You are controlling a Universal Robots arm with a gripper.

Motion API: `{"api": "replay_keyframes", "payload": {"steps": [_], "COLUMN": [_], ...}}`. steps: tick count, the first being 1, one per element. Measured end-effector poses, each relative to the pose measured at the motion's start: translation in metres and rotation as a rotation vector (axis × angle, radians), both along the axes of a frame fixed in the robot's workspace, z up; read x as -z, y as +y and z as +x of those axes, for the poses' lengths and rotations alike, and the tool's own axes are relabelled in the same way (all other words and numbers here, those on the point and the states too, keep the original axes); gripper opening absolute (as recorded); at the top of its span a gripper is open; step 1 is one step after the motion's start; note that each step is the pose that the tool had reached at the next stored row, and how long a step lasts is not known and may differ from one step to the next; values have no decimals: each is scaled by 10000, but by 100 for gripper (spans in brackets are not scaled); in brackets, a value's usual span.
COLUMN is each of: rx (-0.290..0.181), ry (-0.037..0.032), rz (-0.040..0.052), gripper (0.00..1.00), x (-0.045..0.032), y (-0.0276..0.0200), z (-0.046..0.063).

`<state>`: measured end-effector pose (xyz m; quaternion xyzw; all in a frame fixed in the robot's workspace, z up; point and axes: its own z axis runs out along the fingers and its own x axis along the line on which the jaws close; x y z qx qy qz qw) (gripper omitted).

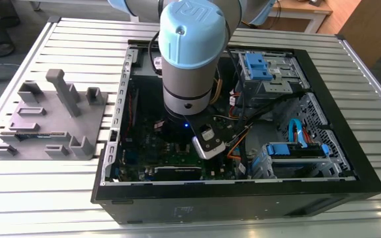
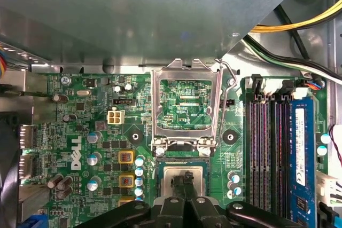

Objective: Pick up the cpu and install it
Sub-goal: 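Place the cpu into insertion slot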

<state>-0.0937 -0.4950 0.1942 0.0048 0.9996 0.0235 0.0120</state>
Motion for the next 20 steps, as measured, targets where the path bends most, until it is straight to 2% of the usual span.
{"api": "replay_keyframes", "payload": {"steps": [12,20], "rx": [0,19], "ry": [-2,-2], "rz": [-4,-11], "gripper": [11,11], "x": [9,-87], "y": [1,1], "z": [0,1]}}
